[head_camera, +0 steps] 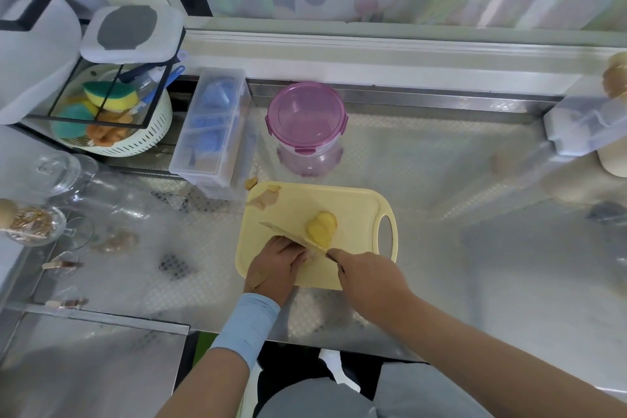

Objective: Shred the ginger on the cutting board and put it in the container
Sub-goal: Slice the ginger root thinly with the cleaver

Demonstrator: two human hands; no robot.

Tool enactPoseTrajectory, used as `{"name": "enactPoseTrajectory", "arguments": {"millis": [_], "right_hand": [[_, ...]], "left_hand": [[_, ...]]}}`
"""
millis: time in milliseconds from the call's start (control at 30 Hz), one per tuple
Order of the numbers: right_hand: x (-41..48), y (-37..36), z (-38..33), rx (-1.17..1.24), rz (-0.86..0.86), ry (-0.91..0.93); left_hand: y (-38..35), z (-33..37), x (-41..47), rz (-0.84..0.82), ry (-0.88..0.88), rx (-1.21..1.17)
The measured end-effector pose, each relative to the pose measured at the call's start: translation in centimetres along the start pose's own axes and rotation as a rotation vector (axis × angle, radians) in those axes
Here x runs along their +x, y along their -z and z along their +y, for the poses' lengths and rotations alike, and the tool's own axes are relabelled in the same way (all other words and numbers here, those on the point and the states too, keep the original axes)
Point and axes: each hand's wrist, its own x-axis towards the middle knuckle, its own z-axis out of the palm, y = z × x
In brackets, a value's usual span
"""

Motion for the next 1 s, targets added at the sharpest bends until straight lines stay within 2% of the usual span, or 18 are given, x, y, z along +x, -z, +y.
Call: {"name": "enactPoseTrajectory", "arguments": {"millis": [567, 1000], "right_hand": [[0.4, -0.2, 0.6, -0.041, 0.001, -0.007], [2.0, -0.1, 0.0, -0.013, -0.077, -0.025]], "left_hand": [[-0.2, -0.1, 0.1, 0.012, 0.009, 0.000], [0.0, 0.0, 0.2, -0.012, 0.114, -0.071]]}}
